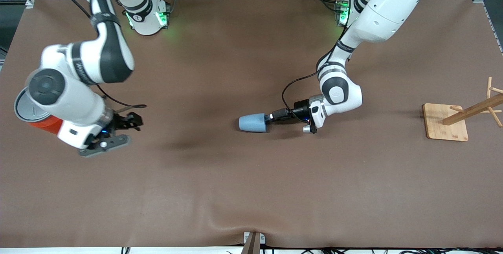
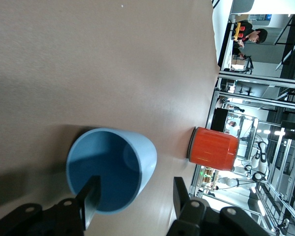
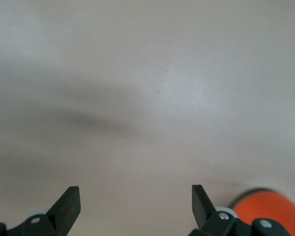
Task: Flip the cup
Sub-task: 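Carry the cup toward the wooden stand with the left gripper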
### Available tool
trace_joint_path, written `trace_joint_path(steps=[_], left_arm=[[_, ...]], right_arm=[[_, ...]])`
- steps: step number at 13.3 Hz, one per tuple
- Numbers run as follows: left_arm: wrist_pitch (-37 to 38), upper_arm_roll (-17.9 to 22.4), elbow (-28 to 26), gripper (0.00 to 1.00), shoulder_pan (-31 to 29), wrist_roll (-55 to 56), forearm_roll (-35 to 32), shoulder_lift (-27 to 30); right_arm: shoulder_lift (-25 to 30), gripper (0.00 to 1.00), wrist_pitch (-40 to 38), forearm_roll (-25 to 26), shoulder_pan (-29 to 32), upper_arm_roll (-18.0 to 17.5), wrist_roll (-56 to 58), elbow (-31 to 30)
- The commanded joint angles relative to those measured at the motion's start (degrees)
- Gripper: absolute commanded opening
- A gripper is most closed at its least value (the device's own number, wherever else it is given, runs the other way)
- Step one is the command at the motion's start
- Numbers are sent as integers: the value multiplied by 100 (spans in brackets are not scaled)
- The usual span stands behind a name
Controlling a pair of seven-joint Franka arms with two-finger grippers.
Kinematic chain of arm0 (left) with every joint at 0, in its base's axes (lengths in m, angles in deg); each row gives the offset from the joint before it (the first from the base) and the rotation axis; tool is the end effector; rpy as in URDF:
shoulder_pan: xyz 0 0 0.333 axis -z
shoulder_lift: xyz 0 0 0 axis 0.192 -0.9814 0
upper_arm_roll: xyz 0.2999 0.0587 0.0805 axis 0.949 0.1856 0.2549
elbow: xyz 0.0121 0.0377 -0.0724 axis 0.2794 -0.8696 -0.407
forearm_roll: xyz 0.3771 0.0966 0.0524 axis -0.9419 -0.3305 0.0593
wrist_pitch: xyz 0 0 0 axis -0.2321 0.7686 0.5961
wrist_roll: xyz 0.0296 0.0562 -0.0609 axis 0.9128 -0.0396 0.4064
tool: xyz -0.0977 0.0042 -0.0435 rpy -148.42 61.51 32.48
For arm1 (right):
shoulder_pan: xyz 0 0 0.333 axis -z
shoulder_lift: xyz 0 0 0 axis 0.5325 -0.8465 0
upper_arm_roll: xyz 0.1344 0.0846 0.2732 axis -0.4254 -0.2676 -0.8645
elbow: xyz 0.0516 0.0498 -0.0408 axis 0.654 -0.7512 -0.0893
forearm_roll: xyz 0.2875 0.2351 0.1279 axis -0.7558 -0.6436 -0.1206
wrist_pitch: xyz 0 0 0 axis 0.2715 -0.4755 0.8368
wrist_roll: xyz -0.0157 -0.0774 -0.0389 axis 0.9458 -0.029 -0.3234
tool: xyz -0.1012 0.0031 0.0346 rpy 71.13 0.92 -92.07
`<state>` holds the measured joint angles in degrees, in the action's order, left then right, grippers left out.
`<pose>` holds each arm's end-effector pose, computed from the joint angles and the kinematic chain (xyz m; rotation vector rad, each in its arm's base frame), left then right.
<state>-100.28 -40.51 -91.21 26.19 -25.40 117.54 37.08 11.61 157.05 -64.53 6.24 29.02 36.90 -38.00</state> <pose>0.5148 -0.3197 0.1416 1.9428 0.2943 -0.0309 0.6425 0.1061 0.4537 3.0353 0.4658 -0.0217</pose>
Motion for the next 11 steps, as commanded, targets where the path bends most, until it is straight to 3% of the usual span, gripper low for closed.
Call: trace_joint_path(steps=[1, 6, 7, 9, 10, 11], left_arm=[[-226, 15, 276, 59, 131, -107, 203, -157], [-314, 23, 374, 51, 332, -107, 342, -237], [-323, 24, 382, 36, 351, -107, 361, -245], [-393, 23, 409, 17, 351, -107, 430, -245], [-402, 24, 426, 1, 403, -107, 483, -263], [-532, 50, 426, 0, 412, -107, 449, -211]], right_arm=[[344, 100, -91, 61, -26, 195, -195, -259], [424, 100, -153, -27, -26, 626, -195, -171], [424, 100, -161, -45, -26, 653, -204, -162], [476, 100, -240, -63, -18, 653, -204, -171], [494, 100, -397, -71, 43, 670, -204, -162], [529, 100, -512, -89, 70, 688, -195, -162]])
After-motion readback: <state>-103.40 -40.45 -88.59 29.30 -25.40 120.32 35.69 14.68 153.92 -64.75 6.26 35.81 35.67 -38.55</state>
